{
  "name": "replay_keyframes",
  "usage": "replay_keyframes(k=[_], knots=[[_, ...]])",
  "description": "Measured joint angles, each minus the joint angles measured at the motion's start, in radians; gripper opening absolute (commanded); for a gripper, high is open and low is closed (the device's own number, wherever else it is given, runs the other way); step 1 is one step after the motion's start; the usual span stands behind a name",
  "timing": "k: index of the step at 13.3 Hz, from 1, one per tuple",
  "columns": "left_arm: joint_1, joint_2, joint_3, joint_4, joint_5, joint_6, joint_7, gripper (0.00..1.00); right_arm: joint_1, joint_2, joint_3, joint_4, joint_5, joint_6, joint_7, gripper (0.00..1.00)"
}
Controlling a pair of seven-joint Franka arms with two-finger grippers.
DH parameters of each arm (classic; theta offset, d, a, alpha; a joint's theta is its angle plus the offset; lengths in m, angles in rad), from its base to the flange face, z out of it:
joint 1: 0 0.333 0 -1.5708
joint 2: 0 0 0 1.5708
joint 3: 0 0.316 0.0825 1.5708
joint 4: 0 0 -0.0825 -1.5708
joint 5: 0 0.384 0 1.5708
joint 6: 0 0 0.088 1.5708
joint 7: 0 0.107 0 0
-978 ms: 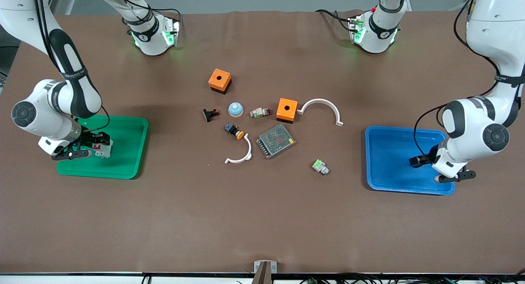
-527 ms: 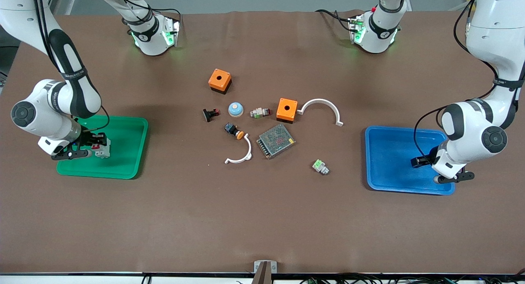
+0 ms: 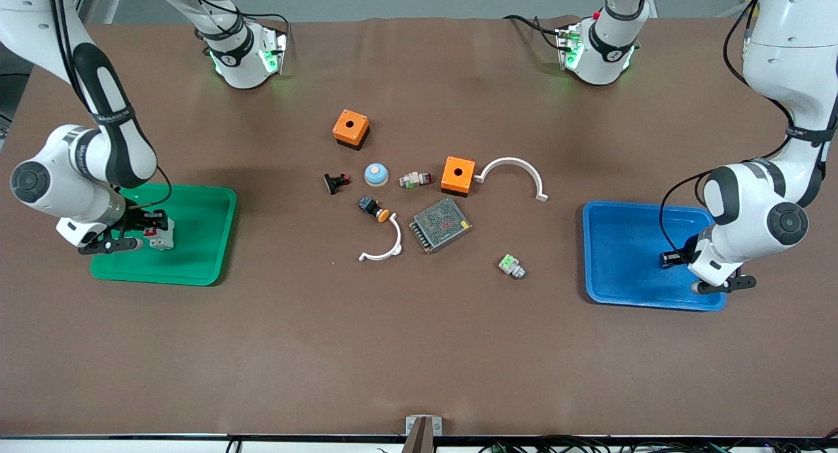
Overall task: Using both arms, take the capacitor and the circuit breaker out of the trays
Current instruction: 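Carry the breaker with the right gripper while the left gripper carries the capacitor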
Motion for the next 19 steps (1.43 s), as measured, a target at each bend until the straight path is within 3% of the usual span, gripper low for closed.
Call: replay_keyframes(k=[3,6,9,12,15,19], knots=[[-0.001,-0.034,-0.058,0.019,0.0,0.0,-0.004,0.0,0.09,-0.095,0.008,0.103,0.068,-0.222,0.157,0.07],[-0.005,-0.087,-0.154,0.025,0.0,-0.056,-0.048,0.0,0.277,-0.122,0.018,0.195,0.092,-0.298,0.476,0.06],[-0.009,-0.112,-0.247,0.042,0.0,-0.145,-0.16,0.0,0.455,-0.104,0.022,0.215,0.141,-0.271,0.683,0.06],[-0.03,-0.113,-0.341,0.033,0.0,-0.158,-0.38,0.0,0.561,-0.048,0.02,0.218,0.178,-0.165,0.783,0.06],[-0.125,-0.103,-0.353,0.011,0.0,-0.156,-0.556,0.0,0.657,0.05,0.02,0.221,0.18,-0.013,0.876,0.06],[-0.23,-0.04,-0.352,-0.009,0.013,-0.102,-0.746,0.0,0.704,0.145,0.019,0.251,0.18,0.027,0.895,0.07]])
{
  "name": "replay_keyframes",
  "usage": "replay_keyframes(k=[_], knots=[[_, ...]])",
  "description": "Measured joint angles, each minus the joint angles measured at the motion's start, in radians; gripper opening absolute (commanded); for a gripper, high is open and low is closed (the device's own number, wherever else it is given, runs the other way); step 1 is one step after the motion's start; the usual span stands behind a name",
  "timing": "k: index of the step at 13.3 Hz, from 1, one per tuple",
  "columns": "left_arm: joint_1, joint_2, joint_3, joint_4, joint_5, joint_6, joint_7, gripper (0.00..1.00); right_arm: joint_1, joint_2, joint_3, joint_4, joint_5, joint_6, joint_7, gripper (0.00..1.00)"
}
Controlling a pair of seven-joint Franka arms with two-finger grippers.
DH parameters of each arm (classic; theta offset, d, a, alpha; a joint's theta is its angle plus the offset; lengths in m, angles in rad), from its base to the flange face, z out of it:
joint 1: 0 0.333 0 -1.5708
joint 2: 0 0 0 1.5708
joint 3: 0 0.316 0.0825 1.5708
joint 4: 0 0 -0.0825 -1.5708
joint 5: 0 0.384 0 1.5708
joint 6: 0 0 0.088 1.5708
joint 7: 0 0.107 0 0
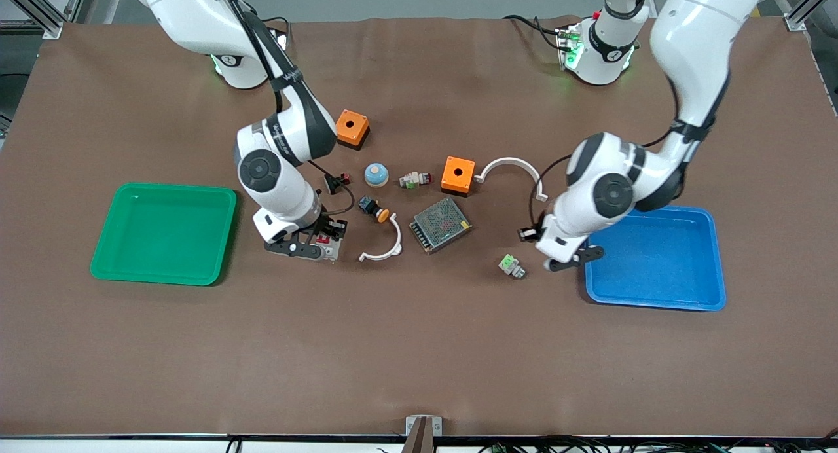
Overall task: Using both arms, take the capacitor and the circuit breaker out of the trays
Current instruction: 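Carry the breaker with the right gripper while the left gripper carries the capacitor, then lower and release the breaker while the left gripper releases the capacitor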
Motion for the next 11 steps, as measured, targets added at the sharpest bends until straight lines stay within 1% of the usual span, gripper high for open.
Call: replay_keyframes(k=[4,7,8,9,10,11], knots=[[-0.036,0.024,0.0,-0.062,0.007,0.124,-0.129,0.0,0.02,0.043,-0.001,0.028,0.0,0.0,0.02,0.07],[-0.054,0.027,0.001,-0.086,0.007,0.134,-0.146,0.0,0.029,0.068,-0.001,0.049,0.0,0.0,0.036,0.08],[-0.062,0.026,0.001,-0.092,0.007,0.134,-0.152,0.03,0.033,0.077,-0.001,0.054,0.0,0.0,0.036,0.09],[-0.067,0.026,0.001,-0.097,0.007,0.134,-0.156,0.14,0.037,0.086,-0.001,0.057,0.0,0.0,0.036,0.1],[-0.067,0.026,0.001,-0.101,0.007,0.134,-0.158,0.15,0.041,0.095,-0.001,0.061,0.0,0.0,0.037,0.12],[-0.067,0.026,0.002,-0.104,0.007,0.133,-0.158,0.16,0.045,0.103,-0.001,0.066,0.0,0.0,0.037,0.22]])
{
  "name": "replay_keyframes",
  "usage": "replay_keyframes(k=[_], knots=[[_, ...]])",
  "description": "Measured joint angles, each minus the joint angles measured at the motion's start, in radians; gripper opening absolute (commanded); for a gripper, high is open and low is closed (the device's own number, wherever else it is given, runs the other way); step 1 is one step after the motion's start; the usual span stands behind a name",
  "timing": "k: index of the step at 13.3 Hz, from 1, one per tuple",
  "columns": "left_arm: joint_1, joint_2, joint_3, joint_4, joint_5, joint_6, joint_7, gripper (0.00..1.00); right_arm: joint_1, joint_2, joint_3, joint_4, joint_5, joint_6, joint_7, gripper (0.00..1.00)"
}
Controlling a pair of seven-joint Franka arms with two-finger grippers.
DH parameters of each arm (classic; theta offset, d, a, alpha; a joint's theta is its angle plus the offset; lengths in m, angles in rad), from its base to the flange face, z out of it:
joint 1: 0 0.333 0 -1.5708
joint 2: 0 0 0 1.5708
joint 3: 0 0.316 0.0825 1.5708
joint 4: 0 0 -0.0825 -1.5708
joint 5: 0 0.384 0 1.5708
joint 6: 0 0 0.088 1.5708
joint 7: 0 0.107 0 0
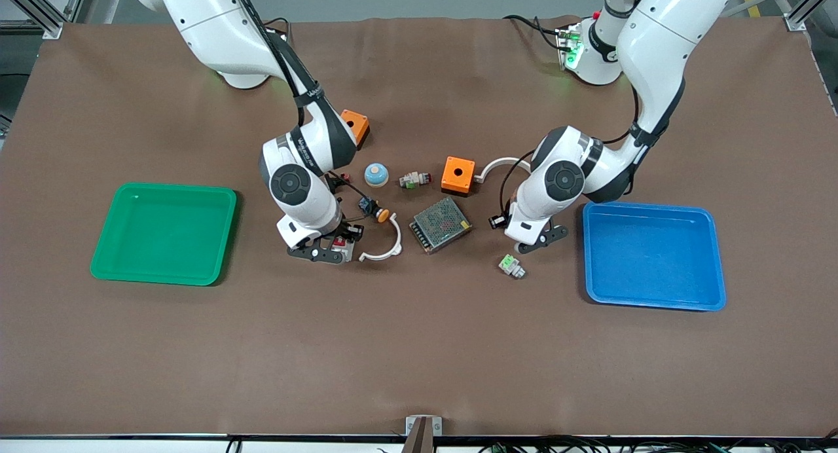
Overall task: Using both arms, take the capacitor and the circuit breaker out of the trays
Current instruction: 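Lower and release the breaker while the left gripper releases the capacitor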
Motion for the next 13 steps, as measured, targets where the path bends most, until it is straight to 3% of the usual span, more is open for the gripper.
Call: replay_keyframes(k=[1,2,3,4,5,9,13], knots=[[0.0,0.0,0.001,-0.003,0.0,-0.001,0.0,0.16,0.003,0.002,-0.002,0.005,-0.001,-0.002,0.0,0.42],[0.0,0.0,0.001,-0.004,0.0,-0.004,0.0,0.25,0.004,0.004,-0.002,0.008,-0.001,-0.002,0.0,0.8],[0.0,0.0,0.001,-0.004,0.0,-0.007,-0.003,0.47,0.004,0.005,-0.003,0.009,-0.001,-0.002,0.0,1.0],[0.0,0.0,0.001,-0.004,0.0,-0.008,-0.013,0.64,0.004,0.005,-0.004,0.01,-0.001,-0.003,0.0,1.0],[-0.001,0.0,0.001,-0.004,0.004,-0.008,-0.021,1.0,0.004,0.005,-0.006,0.012,-0.001,-0.007,0.0,1.0],[-0.001,-0.003,0.001,0.036,0.033,-0.03,-0.041,1.0,0.004,-0.051,-0.045,0.053,-0.032,-0.152,0.0,1.0],[0.007,-0.025,0.002,0.241,0.126,-0.268,-0.044,1.0,-0.048,-0.239,-0.11,0.062,-0.068,-0.396,-0.078,1.0]])
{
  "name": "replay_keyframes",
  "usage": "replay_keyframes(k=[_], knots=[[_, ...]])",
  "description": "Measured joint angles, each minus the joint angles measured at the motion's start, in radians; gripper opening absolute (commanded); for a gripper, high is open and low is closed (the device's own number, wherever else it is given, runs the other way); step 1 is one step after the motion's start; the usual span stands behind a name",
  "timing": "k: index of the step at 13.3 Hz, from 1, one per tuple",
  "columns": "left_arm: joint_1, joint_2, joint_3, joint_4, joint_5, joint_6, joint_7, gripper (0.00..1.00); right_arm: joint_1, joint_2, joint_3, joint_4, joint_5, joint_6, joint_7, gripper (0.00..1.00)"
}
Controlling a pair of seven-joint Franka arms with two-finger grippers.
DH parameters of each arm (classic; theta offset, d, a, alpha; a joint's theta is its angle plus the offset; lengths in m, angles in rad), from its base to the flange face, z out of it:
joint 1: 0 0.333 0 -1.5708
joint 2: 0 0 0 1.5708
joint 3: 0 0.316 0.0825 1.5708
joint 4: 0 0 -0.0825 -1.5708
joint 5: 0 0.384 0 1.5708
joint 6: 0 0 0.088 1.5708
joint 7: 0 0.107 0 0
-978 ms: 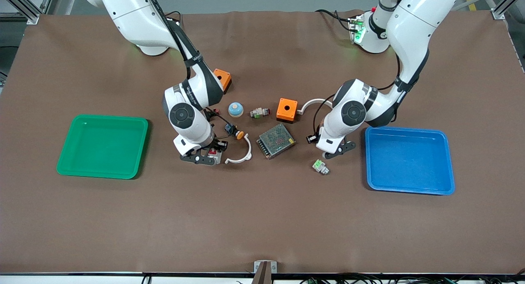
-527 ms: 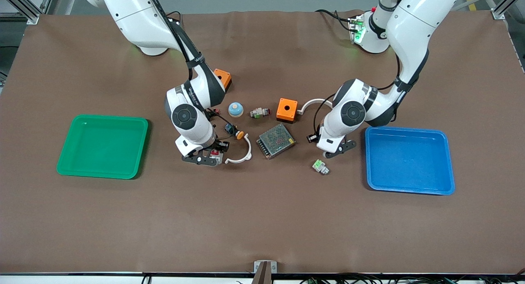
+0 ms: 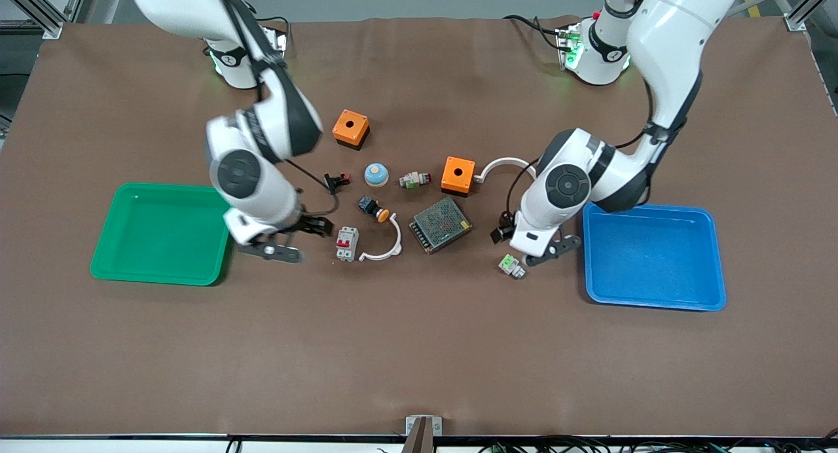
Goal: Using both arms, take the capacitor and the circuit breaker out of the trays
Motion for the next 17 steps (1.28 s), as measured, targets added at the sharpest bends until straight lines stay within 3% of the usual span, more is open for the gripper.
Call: replay_keyframes(k=[3,9,12,17], knots=[[0.019,-0.025,0.007,0.125,0.015,-0.104,0.04,1.0,-0.134,-0.128,-0.008,-0.009,-0.001,-0.149,-0.205,1.0],[0.178,-0.061,0.011,0.342,0.016,-0.312,0.331,1.0,-0.376,-0.298,-0.013,-0.066,-0.03,-0.273,-0.521,1.0],[0.262,-0.125,0.007,0.389,0.016,-0.406,0.472,1.0,-0.42,-0.326,-0.012,-0.069,-0.082,-0.305,-0.562,1.0],[0.354,-0.281,0.006,0.394,0.016,-0.578,0.631,1.0,-0.552,-0.356,-0.012,-0.052,-0.091,-0.32,-0.707,1.0]])
